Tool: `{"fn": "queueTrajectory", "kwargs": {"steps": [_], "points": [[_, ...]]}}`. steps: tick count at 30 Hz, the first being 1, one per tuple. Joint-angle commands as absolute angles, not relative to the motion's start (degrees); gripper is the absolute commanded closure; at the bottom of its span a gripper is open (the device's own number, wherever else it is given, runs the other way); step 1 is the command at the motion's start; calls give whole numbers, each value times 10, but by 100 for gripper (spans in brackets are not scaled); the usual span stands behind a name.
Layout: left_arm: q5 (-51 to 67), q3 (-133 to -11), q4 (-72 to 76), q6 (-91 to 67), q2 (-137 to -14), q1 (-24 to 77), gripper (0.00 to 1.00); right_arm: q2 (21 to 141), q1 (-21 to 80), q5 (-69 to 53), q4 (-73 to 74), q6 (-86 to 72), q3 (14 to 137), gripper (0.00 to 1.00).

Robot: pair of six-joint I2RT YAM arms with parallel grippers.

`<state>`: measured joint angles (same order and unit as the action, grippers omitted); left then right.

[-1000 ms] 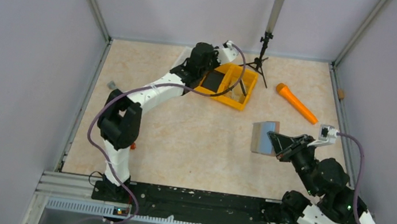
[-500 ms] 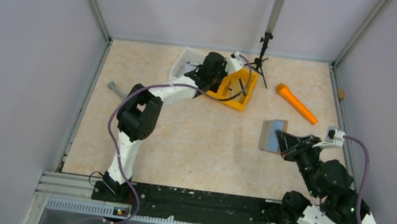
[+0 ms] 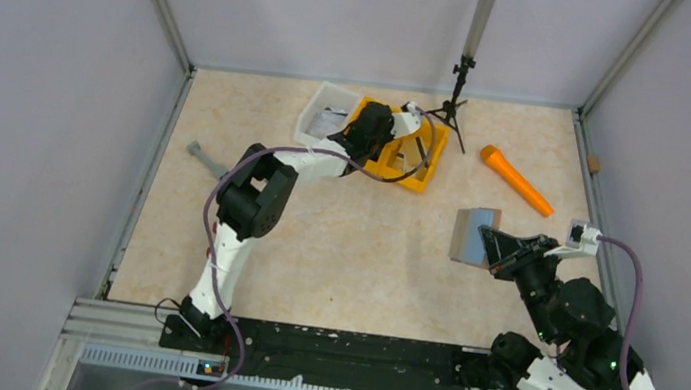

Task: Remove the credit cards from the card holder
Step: Place the credit card in the storage box, then remove the credit card from the card holder.

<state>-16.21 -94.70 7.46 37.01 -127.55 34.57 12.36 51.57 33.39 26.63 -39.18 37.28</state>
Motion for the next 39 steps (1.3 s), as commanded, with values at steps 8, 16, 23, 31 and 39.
{"fn": "queueTrajectory", "kwargs": {"steps": [8,16,23,31,39], "points": [[-185,-851,88,320,-1147,368,39,119,512,326,244,-427,358,100],[-161,-731,-6,75,-941,386,23,146,512,254,165,-459,317,100],[-27,-591,-75,-278,-756,370,1,166,512,187,66,-490,280,100],[190,-280,249,-504,-552,364,1,180,512,140,-80,-581,217,100],[262,-159,494,-677,-498,365,1,214,512,112,-293,-725,138,100]]}}
